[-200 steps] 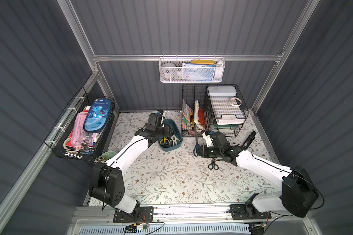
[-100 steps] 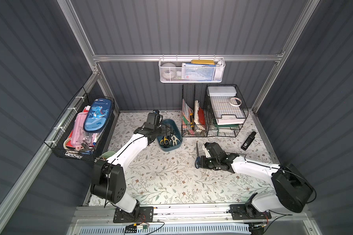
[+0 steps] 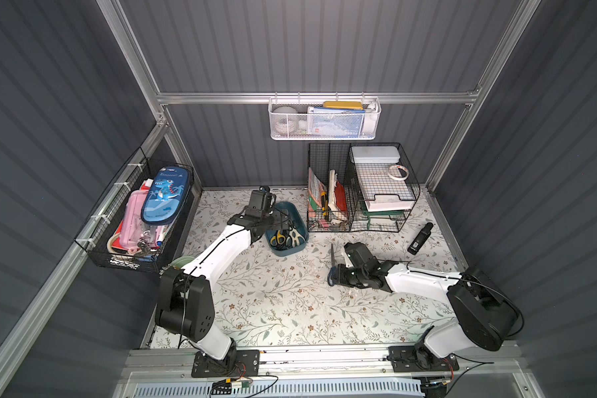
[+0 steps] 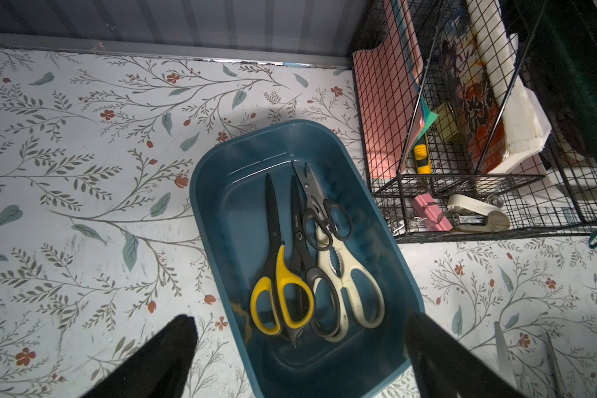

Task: Take the scissors out of the storage box
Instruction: Place the scissors at the center of the board.

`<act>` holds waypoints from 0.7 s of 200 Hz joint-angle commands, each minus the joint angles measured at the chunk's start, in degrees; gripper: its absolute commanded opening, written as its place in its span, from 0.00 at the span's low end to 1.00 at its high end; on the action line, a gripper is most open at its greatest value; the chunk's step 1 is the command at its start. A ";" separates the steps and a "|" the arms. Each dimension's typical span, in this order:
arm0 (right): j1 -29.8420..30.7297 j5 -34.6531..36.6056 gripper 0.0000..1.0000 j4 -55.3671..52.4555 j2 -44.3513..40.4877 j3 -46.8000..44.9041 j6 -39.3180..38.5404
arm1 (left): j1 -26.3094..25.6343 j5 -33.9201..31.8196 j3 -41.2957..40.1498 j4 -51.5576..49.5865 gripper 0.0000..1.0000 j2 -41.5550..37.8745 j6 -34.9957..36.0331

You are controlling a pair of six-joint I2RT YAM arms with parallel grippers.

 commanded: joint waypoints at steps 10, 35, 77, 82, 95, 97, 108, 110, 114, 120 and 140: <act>0.02 0.65 0.07 -1.76 2.33 0.45 0.01 | 0.29 -0.21 1.36 -1.46 0.99 1.00 -0.32; -0.16 0.39 0.09 -2.14 3.86 0.56 0.25 | 0.23 -0.35 1.21 -1.53 0.99 0.94 -0.30; -0.34 1.88 0.19 -5.51 4.07 0.96 -0.51 | 0.24 -1.07 0.97 -1.65 0.99 0.74 -0.15; -0.44 2.24 0.21 -5.82 3.80 0.82 -0.58 | 0.23 -1.04 1.01 -1.67 0.99 0.72 -0.13; -0.44 3.20 0.25 -6.68 3.08 0.33 -0.78 | 0.23 -1.39 1.05 -1.63 0.99 0.74 -0.28; -0.51 3.35 0.26 -6.85 2.98 0.27 -0.85 | 0.27 -1.49 1.03 -1.59 0.99 0.74 -0.28; -0.53 4.29 0.28 -7.99 2.47 0.21 -1.32 | 0.28 -1.50 1.04 -1.55 0.99 0.82 -0.31; -0.53 4.46 0.29 -8.22 2.28 0.15 -1.42 | 0.24 -1.52 1.01 -1.55 0.99 0.87 -0.41; -0.53 4.72 0.30 -8.57 2.21 0.09 -1.56 | 0.26 -1.55 0.97 -1.48 0.99 0.96 -0.41; -0.58 5.19 0.31 -9.00 1.89 0.07 -1.78 | 0.23 -1.54 1.02 -1.43 0.99 1.08 -0.50; -0.73 6.46 0.35 -10.33 1.68 0.11 -2.65 | 0.23 -1.38 1.05 -1.21 0.99 1.49 -0.74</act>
